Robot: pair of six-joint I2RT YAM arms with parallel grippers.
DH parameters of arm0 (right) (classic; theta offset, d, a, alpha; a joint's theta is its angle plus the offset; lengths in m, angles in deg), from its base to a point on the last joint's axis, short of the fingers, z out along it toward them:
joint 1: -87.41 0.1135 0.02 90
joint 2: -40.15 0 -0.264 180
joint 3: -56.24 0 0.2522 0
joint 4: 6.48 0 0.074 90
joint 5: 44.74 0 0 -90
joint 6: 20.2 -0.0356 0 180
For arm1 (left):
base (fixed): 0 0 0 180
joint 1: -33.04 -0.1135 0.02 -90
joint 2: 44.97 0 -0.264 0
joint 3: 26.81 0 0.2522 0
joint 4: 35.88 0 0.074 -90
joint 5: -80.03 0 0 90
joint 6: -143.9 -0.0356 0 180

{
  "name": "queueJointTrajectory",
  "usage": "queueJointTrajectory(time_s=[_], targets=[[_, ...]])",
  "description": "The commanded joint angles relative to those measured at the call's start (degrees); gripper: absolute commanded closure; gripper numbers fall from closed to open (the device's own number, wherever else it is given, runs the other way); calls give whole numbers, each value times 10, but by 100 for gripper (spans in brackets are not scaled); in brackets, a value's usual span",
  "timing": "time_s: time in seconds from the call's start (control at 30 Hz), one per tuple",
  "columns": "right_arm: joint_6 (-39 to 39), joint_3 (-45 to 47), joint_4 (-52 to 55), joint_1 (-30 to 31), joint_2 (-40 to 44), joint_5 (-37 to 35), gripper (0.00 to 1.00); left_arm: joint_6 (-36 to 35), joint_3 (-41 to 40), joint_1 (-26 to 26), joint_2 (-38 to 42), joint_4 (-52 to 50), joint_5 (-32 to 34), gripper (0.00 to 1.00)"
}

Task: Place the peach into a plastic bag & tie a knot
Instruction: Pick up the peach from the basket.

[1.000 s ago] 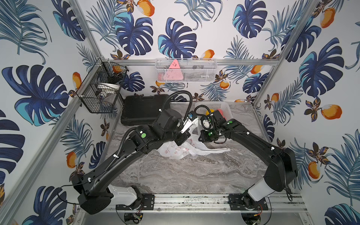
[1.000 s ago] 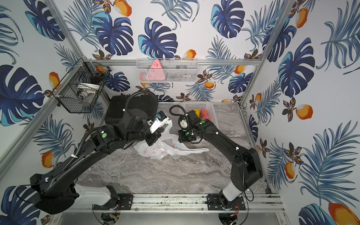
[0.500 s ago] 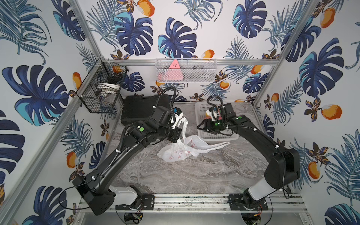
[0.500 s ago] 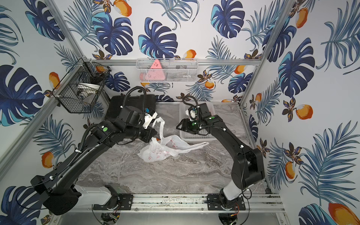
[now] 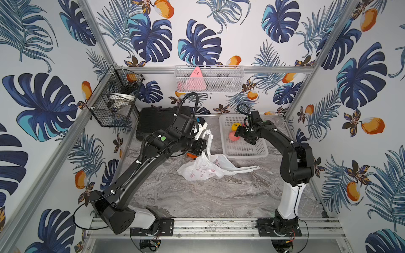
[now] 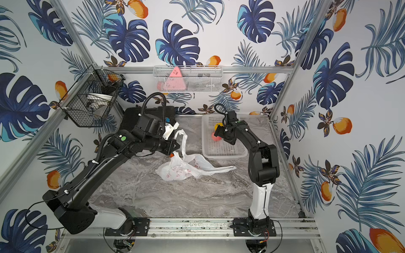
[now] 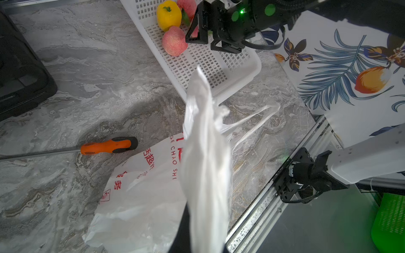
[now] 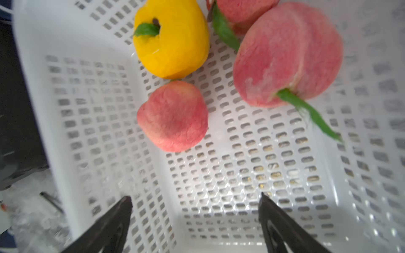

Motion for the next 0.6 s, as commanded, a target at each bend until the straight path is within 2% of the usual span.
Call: queueJointTrajectory(time_s=[0.0, 0.23, 0.57], targets=[[1, -39, 12, 5, -48, -50, 6, -12, -4, -2, 0, 11, -11, 100], [11, -111, 3, 8, -140, -33, 4, -18, -12, -6, 1, 15, -13, 100], [15, -128, -24, 12, -161, -45, 7, -23, -19, -6, 6, 12, -13, 100]])
